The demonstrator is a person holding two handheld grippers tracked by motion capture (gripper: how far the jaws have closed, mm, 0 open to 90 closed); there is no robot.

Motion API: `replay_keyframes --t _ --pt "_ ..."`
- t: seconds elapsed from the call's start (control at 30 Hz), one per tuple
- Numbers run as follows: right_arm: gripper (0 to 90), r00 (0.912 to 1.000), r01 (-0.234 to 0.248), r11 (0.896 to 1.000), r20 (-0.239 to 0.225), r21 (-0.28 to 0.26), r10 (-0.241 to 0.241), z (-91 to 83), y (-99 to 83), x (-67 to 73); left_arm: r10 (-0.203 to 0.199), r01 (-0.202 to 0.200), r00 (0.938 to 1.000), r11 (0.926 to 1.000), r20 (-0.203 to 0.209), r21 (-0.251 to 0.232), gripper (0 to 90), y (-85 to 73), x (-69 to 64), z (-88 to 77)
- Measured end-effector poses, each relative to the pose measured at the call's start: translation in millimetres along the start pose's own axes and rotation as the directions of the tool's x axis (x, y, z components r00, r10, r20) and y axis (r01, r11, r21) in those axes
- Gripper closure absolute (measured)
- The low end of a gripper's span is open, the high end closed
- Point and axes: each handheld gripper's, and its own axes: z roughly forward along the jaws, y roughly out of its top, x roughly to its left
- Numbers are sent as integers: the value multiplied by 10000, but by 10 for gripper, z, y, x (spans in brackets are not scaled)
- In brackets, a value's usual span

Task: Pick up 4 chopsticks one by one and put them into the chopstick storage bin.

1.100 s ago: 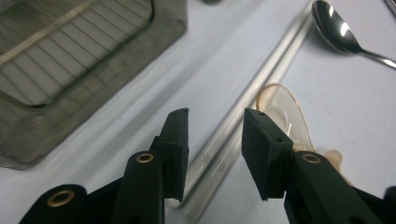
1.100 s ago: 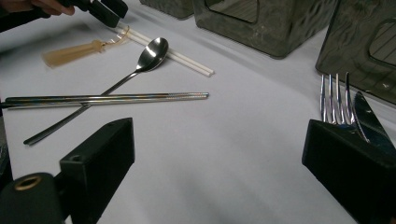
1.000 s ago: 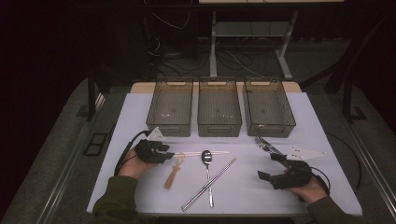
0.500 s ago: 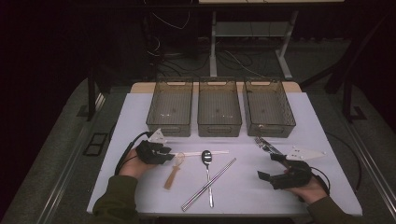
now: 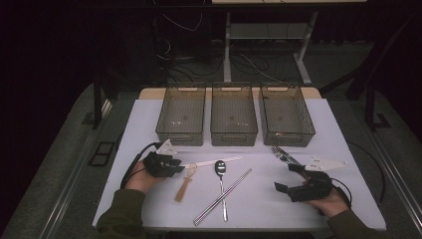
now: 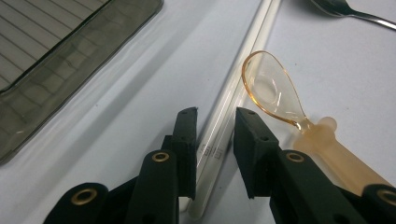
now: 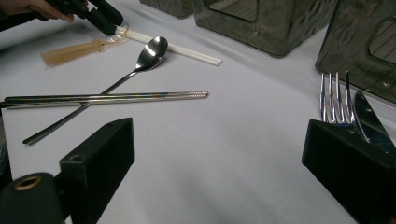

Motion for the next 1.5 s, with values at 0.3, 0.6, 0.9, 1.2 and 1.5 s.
replay_keyframes --t 0.3,0.6,0.9,1.2,1.5 --pt "95 10000 -20 10000 2 16 20 -5 1 -1 -123 124 9999 9999 -80 114 727 -26 -32 -34" --pt "95 10000 -5 10000 11 -4 5 -6 1 -3 -194 195 9998 9997 -47 155 742 -58 -57 -66" --pt "95 10000 -18 10000 7 -7 18 -7 2 -2 -144 142 9999 9995 60 290 750 -112 -109 -126" --pt "95 10000 -17 10000 2 -22 17 -8 2 -2 -168 167 9999 9992 29 364 750 -167 -138 -181" --pt "95 10000 10 10000 -4 -24 -10 -3 3 -1 -890 886 9960 9946 -64 -546 579 -127 -79 -295"
